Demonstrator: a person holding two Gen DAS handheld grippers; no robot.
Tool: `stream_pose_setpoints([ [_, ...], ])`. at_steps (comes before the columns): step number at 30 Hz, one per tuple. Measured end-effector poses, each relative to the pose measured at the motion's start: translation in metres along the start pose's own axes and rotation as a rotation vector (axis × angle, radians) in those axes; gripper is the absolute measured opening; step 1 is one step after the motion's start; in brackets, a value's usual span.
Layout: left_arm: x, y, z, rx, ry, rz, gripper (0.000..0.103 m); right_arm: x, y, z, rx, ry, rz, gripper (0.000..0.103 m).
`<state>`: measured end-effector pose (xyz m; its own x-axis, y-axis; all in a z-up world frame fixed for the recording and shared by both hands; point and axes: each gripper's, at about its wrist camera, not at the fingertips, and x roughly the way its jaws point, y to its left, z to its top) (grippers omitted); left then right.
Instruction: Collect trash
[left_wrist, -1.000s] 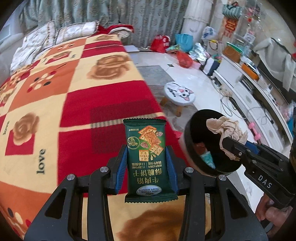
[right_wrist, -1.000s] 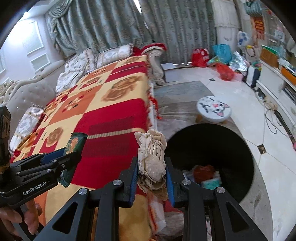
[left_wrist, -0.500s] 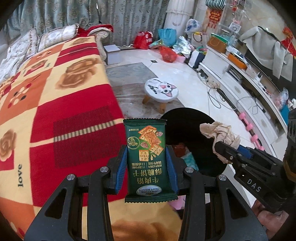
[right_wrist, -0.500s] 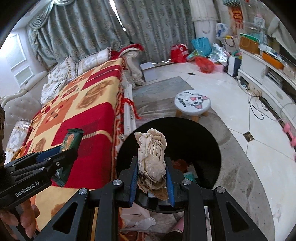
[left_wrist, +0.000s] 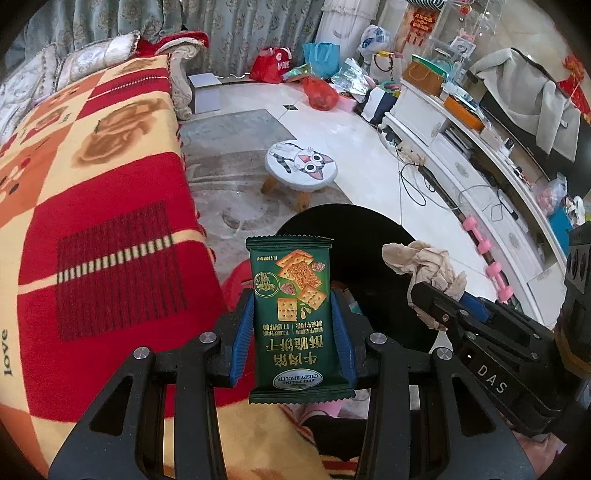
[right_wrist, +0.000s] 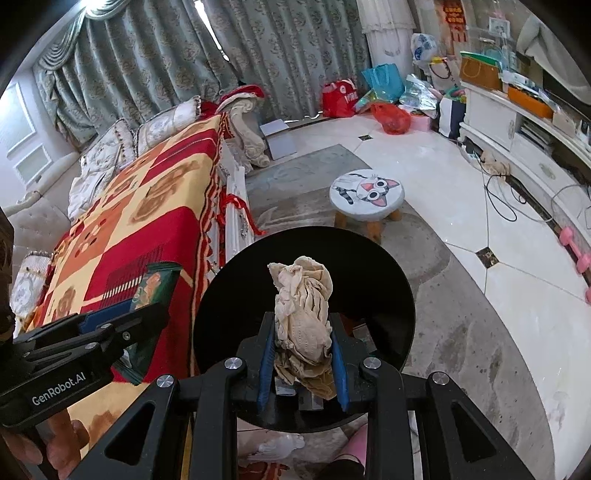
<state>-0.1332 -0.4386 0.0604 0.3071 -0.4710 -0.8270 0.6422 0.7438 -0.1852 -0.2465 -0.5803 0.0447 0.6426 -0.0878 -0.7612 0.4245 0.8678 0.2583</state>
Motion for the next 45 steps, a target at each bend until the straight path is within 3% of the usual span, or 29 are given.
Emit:
stream_pose_setpoints([
  [18,0.021,-0.010,0.004,-0.003,0.024,-0.034,0.039,0.007,-0.021,0.002,0.056,0.009,-0.002,0.026],
  [21,0.022,-0.008,0.005,-0.014,0.028,-0.050,0.040,0.005,-0.023,0.002,0.078,-0.001,-0.002,0.041],
  [22,0.022,-0.007,0.005,-0.018,0.028,-0.051,0.041,0.003,-0.024,0.002,0.087,-0.005,0.001,0.041],
  [24,0.021,-0.004,0.006,-0.030,0.020,-0.060,0.061,0.003,-0.026,0.002,0.094,-0.005,0.000,0.041],
  [25,0.019,-0.002,0.006,-0.041,0.012,-0.070,0.065,0.002,-0.026,0.001,0.095,-0.003,0.001,0.041],
  [30,0.008,0.003,0.004,-0.039,-0.011,-0.036,0.067,-0.003,-0.021,0.000,0.083,-0.011,-0.006,0.041],
  [39,-0.043,0.010,-0.014,0.007,-0.157,0.085,0.067,-0.030,0.003,-0.004,0.053,-0.083,-0.039,0.042],
  [45,-0.082,0.016,-0.022,0.023,-0.249,0.105,0.067,-0.053,0.026,-0.005,0.017,-0.135,-0.054,0.045],
])
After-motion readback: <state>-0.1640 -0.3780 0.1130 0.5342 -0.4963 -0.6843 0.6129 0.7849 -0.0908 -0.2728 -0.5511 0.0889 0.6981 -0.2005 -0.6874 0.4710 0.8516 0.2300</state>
